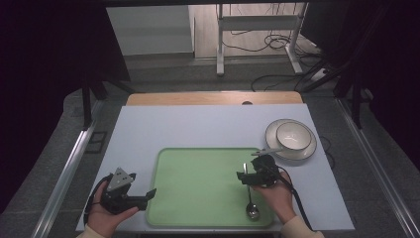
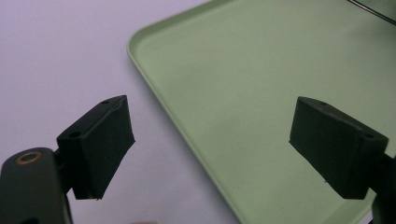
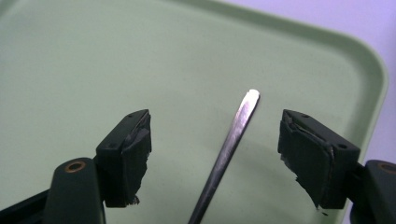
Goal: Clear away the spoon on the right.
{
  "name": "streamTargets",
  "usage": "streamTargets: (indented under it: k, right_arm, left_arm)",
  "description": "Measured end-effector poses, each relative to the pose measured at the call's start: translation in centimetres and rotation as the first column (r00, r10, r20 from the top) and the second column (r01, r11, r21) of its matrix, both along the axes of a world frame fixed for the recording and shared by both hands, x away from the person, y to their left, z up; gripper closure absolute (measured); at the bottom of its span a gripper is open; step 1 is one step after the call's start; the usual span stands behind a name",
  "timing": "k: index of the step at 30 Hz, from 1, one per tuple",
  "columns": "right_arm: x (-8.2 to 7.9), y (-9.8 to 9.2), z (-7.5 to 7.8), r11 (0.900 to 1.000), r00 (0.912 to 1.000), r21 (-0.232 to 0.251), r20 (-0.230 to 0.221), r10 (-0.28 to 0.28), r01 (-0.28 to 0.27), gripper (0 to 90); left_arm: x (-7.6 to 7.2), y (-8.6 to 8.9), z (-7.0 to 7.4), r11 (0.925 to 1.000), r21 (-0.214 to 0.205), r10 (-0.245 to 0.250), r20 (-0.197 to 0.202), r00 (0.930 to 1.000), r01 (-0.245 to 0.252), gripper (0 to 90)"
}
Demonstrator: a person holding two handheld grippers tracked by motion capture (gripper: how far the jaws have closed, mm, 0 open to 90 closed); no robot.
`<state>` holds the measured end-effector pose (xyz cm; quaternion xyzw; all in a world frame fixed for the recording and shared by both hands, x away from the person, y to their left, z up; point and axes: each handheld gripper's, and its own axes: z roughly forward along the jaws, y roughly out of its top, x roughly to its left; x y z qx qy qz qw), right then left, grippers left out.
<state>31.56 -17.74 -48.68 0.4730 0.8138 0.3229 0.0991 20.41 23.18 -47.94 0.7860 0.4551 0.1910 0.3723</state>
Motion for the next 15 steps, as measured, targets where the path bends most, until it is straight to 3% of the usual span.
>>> streamTargets:
  k: [9, 15]
  right_arm:
    - [-0.2, -0.7, 0.9, 0.9973, 0.9959, 0.046, 0.072, 0.054, -0.058, 21.7]
    - [-1.1, -0.8, 1.6, 0.9890, 0.9820, 0.078, 0.152, 0.113, -0.125, 19.8]
  left_arm:
    - [0.0, 0.0, 0.1, 1.0000, -0.001, 0.001, 0.003, 1.0000, -0.001, 13.2]
    - [0.1, 0.0, 0.1, 1.0000, -0.002, 0.000, 0.001, 1.0000, 0.000, 13.2]
